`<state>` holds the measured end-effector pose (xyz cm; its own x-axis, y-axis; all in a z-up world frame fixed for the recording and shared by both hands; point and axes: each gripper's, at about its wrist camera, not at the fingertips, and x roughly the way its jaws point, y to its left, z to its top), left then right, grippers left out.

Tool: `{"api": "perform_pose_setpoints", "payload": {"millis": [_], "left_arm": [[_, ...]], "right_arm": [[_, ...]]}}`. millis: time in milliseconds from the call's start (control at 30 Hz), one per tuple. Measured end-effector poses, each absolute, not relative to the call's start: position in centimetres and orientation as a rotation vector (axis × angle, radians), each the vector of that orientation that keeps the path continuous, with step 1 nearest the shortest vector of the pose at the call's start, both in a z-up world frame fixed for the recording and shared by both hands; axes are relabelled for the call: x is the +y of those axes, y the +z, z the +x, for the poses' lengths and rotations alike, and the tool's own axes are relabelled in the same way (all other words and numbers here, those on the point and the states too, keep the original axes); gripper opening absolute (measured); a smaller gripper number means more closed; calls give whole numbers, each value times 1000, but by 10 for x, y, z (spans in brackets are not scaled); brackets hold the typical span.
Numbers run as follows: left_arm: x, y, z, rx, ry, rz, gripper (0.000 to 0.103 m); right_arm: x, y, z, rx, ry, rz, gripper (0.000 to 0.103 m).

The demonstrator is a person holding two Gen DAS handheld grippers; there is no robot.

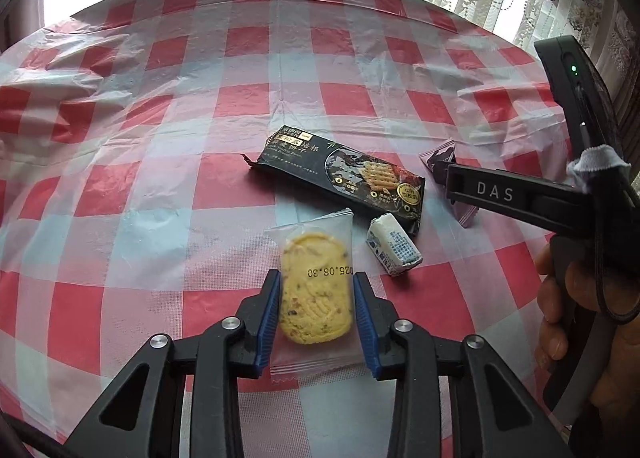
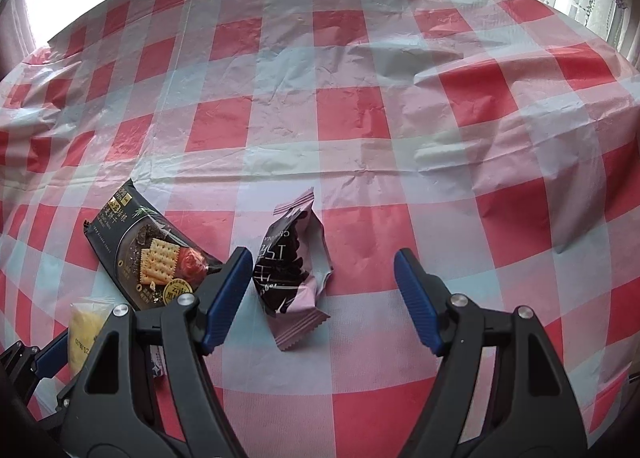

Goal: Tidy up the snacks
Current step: 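Grasp the cream cookie packet with the left tool while the right tool grasps the pink-black wrapper, then carry the cookie packet and pink-black wrapper over the white box with both tools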

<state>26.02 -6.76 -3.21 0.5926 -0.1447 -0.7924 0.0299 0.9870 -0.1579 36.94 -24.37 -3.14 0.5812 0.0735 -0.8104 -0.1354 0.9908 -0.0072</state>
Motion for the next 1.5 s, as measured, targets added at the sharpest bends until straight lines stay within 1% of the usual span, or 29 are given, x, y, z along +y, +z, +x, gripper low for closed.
{"api": "perform_pose_setpoints", "payload": {"millis": [33, 133, 200, 233, 267, 333, 633, 1233, 1500], "left_arm": [[-63, -32, 261, 930, -103, -150, 36], [-53, -32, 263, 924, -88, -178, 36], [-49, -32, 263, 920, -80, -188, 36], [-50, -32, 264, 919, -77, -185, 36], [-51, -32, 263, 918, -74, -179, 36], [-52, -32, 263, 915, -70, -167, 36], [-51, -32, 263, 918, -73, -178, 36], [-52, -27, 242, 993, -97, -254, 36], [-71, -9, 223, 977, -117, -222, 36]], "right_arm": [[-244, -33, 371, 946, 121, -70, 75], [-246, -39, 373, 953, 129, -60, 65], [-246, -40, 373, 952, 133, -56, 63], [-246, -39, 373, 950, 138, -59, 60], [-245, -39, 372, 949, 141, -62, 53], [-242, -37, 369, 948, 142, -75, 43], [-247, -36, 353, 957, 132, -85, 39], [-275, -32, 285, 1012, 120, -104, 39], [-306, -19, 257, 1014, 109, -53, 38]]}}
